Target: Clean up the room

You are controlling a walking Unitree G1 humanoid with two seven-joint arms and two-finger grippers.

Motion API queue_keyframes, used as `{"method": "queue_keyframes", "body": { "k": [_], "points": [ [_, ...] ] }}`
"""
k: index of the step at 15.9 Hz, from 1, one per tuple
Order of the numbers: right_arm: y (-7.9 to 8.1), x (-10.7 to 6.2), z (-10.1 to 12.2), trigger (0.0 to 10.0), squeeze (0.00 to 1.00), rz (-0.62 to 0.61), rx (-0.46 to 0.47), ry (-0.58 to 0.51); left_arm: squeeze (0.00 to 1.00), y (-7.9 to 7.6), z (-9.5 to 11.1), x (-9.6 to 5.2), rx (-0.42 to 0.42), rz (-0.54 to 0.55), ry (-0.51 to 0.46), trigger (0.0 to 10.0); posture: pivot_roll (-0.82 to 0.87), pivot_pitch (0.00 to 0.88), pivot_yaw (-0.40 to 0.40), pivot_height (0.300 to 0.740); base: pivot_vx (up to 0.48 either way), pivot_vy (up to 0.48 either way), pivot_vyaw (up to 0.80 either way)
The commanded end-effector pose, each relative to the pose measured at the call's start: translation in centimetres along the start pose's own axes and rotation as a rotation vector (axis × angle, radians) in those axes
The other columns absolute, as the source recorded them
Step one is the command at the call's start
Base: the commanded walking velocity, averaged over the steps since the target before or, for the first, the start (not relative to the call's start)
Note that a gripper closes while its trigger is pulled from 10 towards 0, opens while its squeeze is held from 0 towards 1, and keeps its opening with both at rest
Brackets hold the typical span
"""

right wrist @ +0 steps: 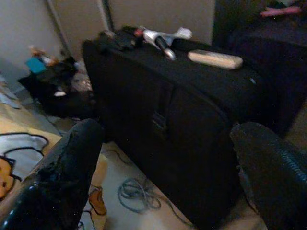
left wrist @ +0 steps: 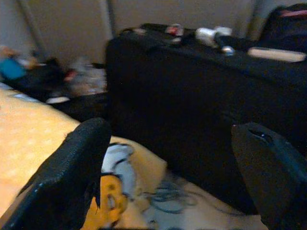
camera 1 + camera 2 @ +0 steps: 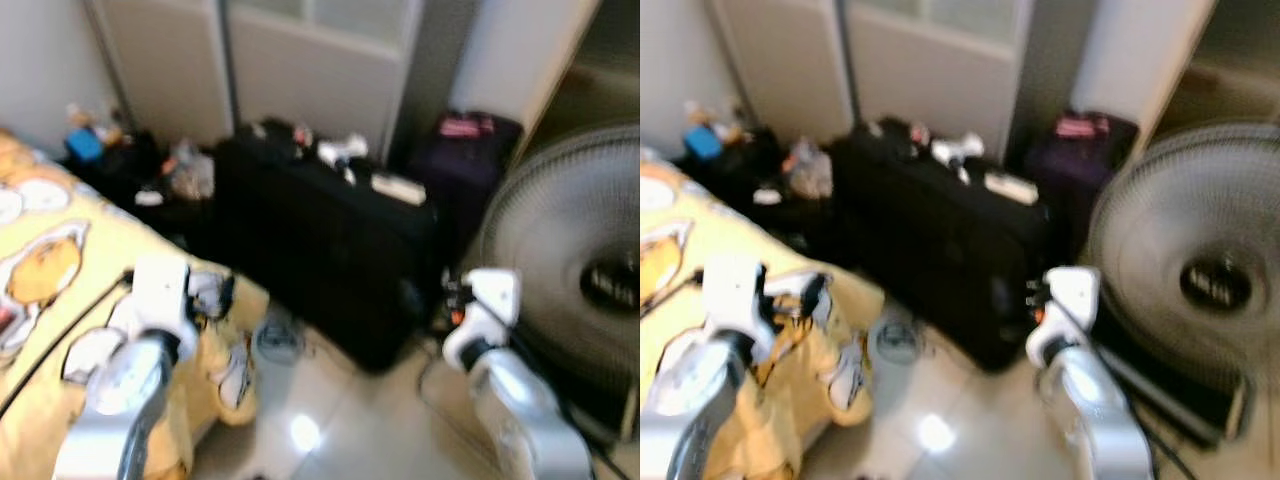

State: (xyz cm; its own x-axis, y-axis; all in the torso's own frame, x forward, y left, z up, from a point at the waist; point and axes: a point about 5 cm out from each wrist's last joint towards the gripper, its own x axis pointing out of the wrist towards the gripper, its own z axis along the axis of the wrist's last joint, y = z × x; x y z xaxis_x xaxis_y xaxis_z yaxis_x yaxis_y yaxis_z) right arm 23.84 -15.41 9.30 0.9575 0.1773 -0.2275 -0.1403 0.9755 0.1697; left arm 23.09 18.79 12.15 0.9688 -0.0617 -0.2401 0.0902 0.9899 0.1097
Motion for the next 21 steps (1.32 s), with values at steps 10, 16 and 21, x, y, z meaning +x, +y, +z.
{"method": "queue_keyframes", "body": {
  "k": [10, 16, 21],
  "points": [
    [-2.0, 0.2, 0.2, 10.0, 1.00, -0.144, -0.101, -0.026, 0.00, -0.5, 1.4, 0.3, 0.084, 0.015, -0.083, 10.0, -0.04, 0.000, -0.031, 0.740, 0.000, 0.000, 0.80],
    [-1.5, 0.7, 0.9, 10.0, 0.00, -0.215, -0.102, -0.116, 0.00, -0.6, 1.5, 0.2, 0.078, 0.001, -0.084, 10.0, -0.03, 0.000, -0.036, 0.740, 0.000, 0.156, 0.00],
    [-1.2, 0.5, 0.5, 10.0, 0.00, -0.092, -0.016, -0.076, 0.05, -0.6, 1.3, 0.2, 0.073, -0.003, -0.073, 10.0, -0.03, 0.000, -0.034, 0.740, 0.000, 0.287, 0.00]
  ]
}}
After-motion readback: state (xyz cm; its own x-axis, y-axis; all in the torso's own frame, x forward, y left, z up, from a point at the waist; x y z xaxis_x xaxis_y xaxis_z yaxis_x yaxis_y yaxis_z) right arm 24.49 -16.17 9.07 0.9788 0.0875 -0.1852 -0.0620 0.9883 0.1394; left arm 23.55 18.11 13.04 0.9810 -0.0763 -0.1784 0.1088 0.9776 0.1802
